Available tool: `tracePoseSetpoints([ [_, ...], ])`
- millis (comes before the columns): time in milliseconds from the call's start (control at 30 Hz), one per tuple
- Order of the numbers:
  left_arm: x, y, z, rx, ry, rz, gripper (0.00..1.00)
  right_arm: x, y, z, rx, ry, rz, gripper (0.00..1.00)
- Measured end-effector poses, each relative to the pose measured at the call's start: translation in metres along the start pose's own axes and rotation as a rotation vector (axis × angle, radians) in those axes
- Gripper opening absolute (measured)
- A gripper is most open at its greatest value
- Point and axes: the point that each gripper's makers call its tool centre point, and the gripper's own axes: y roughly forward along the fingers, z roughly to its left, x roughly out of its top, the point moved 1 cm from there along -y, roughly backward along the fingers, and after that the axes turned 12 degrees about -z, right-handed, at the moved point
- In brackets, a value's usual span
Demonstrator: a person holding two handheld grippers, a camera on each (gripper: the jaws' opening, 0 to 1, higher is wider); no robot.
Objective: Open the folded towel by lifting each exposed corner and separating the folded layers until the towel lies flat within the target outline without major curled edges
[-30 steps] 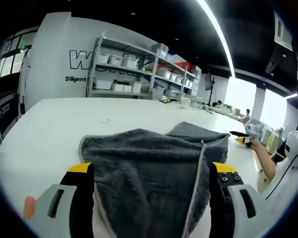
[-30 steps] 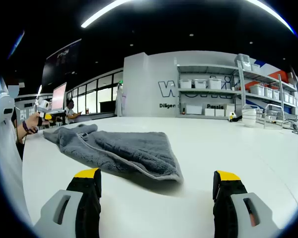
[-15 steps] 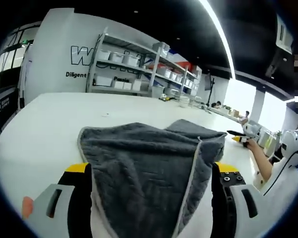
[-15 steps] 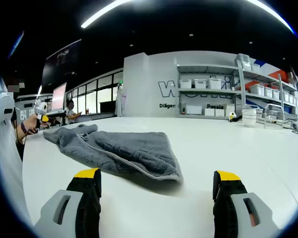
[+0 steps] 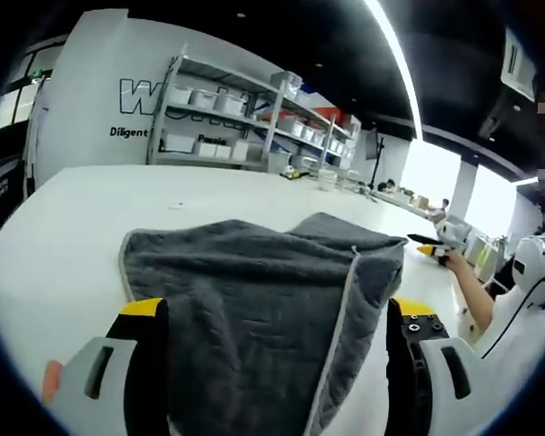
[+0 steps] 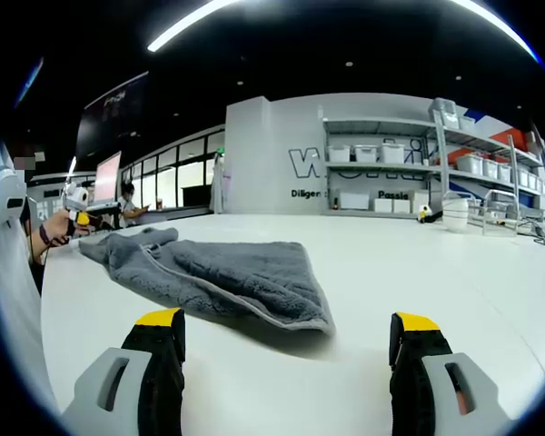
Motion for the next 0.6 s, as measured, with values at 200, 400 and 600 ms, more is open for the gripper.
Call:
tracePoseSetpoints([
  [200,-0.007,0.018,-0.016,-0.056,0.007,0.024,0.98,0.000,0.000,-0.001,-0.001,-0.001,0.000,0.95],
  [400,-0.012,0.033,-0.027,-0.099,0.007,0.041,0.96,0.000,0.000,-0.002,0.000,0.000,-0.001,0.95],
  [600,-0.023,0.049,-0.041,-0.146,0.026,0.080,0.92,0.000,0.000,-0.001,-0.001,-0.001,-0.002,0.95],
])
